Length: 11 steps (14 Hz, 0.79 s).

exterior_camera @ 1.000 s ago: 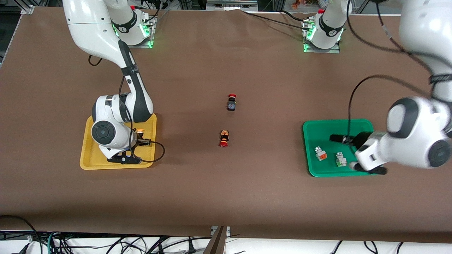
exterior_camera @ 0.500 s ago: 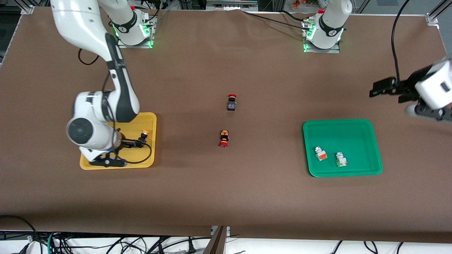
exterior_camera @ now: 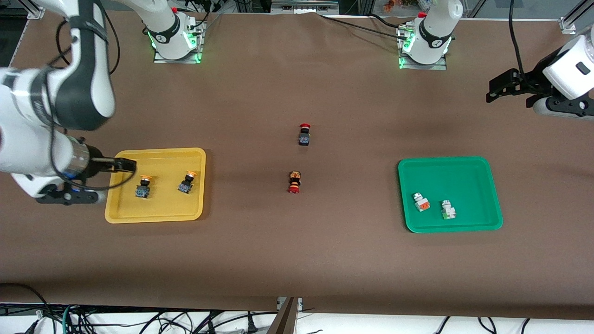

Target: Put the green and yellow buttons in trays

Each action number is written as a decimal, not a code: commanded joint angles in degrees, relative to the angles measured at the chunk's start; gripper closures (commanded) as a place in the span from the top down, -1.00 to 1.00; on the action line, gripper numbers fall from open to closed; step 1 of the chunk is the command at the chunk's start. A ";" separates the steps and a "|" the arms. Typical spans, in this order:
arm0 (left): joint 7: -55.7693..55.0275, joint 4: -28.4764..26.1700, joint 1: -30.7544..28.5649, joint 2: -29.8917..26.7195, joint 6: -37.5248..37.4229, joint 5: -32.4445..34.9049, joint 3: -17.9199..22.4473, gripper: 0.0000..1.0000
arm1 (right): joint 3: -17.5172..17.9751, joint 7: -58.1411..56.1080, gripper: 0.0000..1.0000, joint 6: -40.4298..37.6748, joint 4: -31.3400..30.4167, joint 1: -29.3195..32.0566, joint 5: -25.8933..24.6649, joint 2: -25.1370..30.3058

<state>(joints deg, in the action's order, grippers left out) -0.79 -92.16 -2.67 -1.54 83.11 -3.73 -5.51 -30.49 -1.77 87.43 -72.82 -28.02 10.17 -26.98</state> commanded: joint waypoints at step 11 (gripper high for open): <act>-3.26 -3.99 4.52 -2.41 4.51 1.01 5.16 1.00 | 22.14 -0.61 1.00 -3.85 -11.11 19.04 -12.45 23.71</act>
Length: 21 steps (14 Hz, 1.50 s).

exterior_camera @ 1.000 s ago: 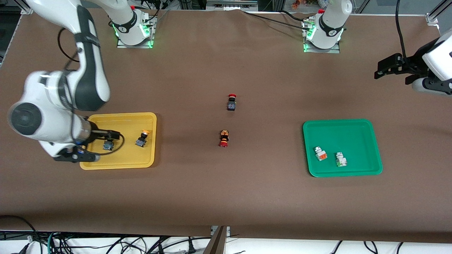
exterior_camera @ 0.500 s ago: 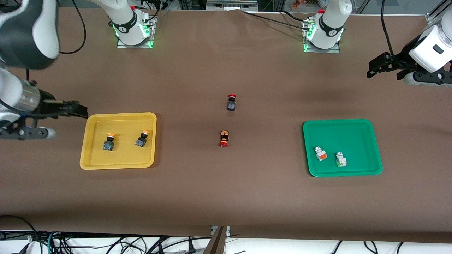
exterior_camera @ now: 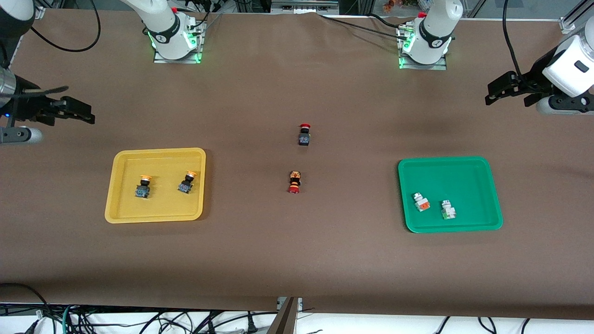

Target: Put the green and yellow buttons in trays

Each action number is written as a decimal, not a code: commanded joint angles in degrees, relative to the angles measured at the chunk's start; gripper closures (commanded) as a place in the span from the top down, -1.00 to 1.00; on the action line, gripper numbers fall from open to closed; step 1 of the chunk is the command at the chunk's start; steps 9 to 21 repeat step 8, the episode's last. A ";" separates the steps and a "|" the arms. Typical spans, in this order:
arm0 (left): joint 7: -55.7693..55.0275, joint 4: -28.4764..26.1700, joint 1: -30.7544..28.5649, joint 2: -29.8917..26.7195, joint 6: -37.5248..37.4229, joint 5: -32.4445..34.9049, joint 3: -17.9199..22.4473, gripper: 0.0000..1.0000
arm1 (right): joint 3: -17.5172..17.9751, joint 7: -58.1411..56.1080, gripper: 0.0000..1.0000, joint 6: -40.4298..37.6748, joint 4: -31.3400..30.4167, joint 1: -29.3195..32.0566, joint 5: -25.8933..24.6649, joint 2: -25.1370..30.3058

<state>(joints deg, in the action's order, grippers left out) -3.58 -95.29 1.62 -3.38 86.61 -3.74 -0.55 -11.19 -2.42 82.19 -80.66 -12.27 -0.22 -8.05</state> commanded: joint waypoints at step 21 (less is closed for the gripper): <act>-0.12 2.12 -0.22 0.92 -0.65 1.01 0.29 1.00 | 3.98 -1.36 1.00 0.69 -6.96 4.62 -2.95 9.37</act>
